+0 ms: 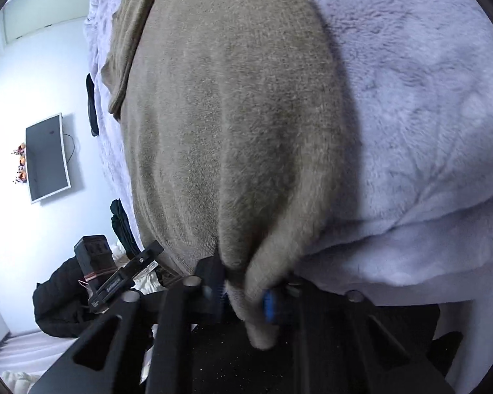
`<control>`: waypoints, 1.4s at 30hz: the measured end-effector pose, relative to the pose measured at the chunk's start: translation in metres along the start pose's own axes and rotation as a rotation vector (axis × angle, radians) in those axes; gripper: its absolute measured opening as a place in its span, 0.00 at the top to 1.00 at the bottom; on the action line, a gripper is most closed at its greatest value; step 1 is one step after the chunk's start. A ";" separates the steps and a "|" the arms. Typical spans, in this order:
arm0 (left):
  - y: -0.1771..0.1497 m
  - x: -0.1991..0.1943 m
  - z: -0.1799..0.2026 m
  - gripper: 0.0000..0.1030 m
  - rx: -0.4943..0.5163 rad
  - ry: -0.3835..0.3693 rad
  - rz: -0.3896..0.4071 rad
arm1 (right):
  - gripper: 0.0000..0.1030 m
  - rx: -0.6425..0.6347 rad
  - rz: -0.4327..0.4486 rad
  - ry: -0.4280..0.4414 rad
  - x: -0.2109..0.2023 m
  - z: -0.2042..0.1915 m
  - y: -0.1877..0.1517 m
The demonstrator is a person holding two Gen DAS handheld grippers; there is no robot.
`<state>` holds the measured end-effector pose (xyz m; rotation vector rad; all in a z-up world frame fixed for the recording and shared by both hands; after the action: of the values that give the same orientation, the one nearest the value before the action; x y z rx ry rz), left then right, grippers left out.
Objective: Fold small clothes
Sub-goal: 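Grasp the sweater hem with the left tool while the right tool grasps it too, then lift the hem with both tools and fold it over onto the collar, then open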
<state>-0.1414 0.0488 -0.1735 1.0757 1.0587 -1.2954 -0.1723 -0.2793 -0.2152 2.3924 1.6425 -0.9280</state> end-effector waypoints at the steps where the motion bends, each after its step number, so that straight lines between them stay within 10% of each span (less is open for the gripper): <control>1: 0.000 0.000 -0.003 0.75 -0.010 -0.027 -0.007 | 0.84 -0.011 0.007 0.007 -0.002 -0.003 -0.001; 8: 0.013 -0.023 -0.007 0.86 -0.125 -0.253 0.007 | 0.85 -0.030 0.023 0.174 -0.005 -0.040 0.001; 21: 0.096 -0.082 0.024 0.86 -0.205 -0.406 0.172 | 0.85 -0.127 0.045 0.355 -0.012 -0.133 0.053; 32: 0.210 -0.135 0.033 0.86 -0.208 -0.393 0.359 | 0.85 -0.283 0.110 0.387 -0.046 -0.219 0.146; 42: 0.314 -0.093 0.022 0.86 -0.245 -0.312 0.368 | 0.85 -0.260 0.135 0.300 -0.032 -0.234 0.258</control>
<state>0.1722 0.0425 -0.0762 0.8046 0.7216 -0.9686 0.1453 -0.3189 -0.0743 2.5080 1.5495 -0.3218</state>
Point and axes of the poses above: each gripper's, at about its wrist camera, not at the fingertips, and x roughly the way its jaws point, z to its right, y to its top, the point moved 6 cm from there along x, roughly the way its jaws point, and after that the axes turned 13 degrees about y, right-handed, at the moved point
